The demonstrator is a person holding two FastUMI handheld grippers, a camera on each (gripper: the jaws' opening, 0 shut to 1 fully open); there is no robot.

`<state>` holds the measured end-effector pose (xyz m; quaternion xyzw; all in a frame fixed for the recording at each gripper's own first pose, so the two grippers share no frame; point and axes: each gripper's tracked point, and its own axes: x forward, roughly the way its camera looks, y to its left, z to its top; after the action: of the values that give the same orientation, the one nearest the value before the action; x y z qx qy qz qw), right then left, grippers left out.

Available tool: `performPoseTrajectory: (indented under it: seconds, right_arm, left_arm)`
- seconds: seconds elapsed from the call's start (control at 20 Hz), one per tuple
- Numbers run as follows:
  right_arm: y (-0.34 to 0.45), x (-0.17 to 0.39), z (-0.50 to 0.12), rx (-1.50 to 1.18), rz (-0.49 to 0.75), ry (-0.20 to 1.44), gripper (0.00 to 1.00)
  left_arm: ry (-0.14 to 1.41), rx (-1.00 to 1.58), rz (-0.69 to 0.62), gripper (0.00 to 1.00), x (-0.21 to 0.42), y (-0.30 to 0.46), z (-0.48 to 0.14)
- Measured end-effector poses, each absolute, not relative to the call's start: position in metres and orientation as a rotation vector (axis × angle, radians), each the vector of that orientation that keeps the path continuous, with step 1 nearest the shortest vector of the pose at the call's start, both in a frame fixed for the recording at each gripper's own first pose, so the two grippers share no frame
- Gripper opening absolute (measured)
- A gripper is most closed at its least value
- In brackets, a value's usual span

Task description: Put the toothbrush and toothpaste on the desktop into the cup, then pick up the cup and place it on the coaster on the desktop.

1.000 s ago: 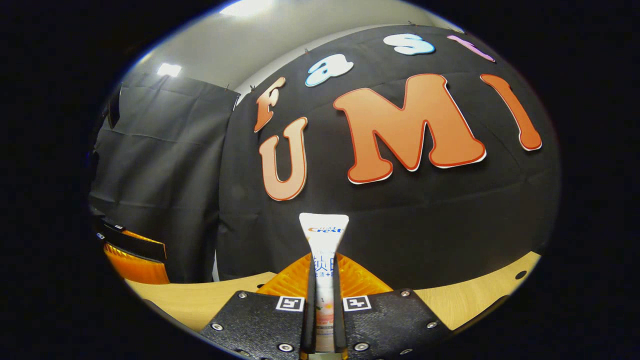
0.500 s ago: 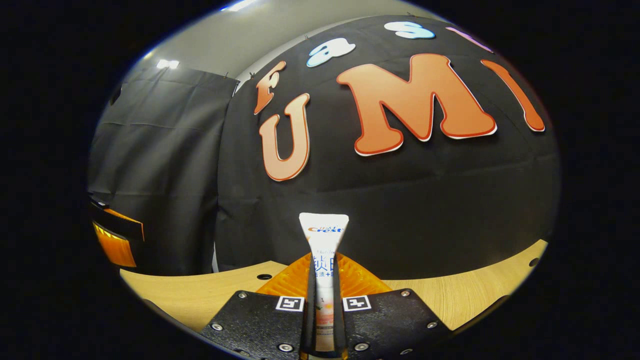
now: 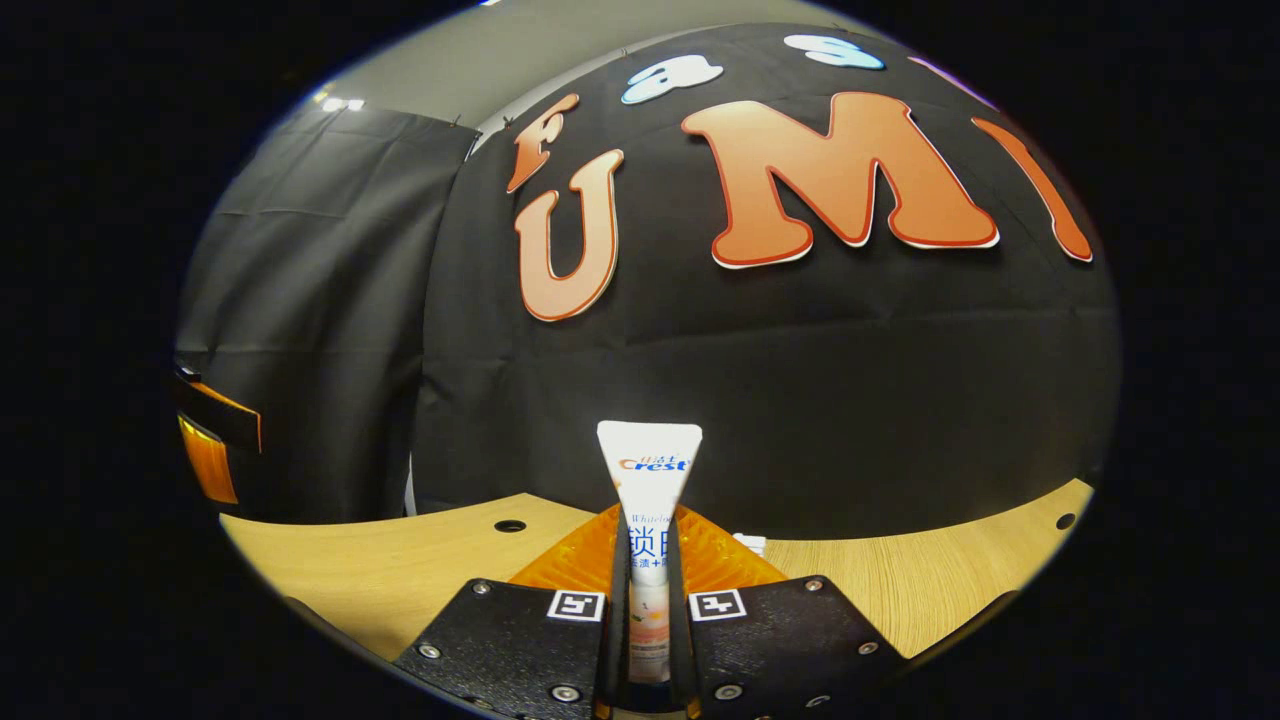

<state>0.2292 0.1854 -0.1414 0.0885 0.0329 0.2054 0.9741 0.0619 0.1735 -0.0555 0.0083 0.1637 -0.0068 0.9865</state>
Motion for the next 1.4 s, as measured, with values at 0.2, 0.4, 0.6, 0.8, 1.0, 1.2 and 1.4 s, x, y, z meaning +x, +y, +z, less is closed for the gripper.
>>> performPoseTrajectory:
  seconds: [0.2, 0.4, 0.6, 0.8, 1.0, 1.2, 1.4]
  right_arm:
    - [0.185, 0.211, -0.145, 0.127, 0.443, 0.108, 0.24]
    - [0.174, 0.194, -0.158, 0.064, 0.438, 0.176, 0.35]
    - [0.164, 0.181, -0.15, 0.054, 0.448, 0.189, 0.63]
    - [0.149, 0.173, -0.123, 0.074, 0.437, 0.145, 0.77]
    - [0.117, 0.163, -0.098, 0.112, 0.38, 0.13, 0.85]
    - [0.075, 0.154, -0.067, 0.123, 0.315, 0.088, 0.89]
    - [0.04, 0.136, -0.036, 0.113, 0.265, 0.046, 0.9]
  left_arm:
    - [0.35, -0.014, -0.026, 0.97, 0.061, 0.167, -0.063]
    - [0.385, -0.033, -0.033, 0.97, 0.063, 0.162, -0.074]
    - [0.417, -0.051, -0.051, 0.97, 0.067, 0.15, -0.083]
    - [0.446, -0.068, -0.079, 0.98, 0.07, 0.136, -0.092]
    - [0.473, -0.062, -0.108, 0.98, 0.079, 0.118, -0.097]
    - [0.529, -0.082, -0.155, 0.99, 0.091, 0.098, -0.107]
    - [0.623, -0.147, -0.211, 0.98, 0.096, 0.075, -0.118]
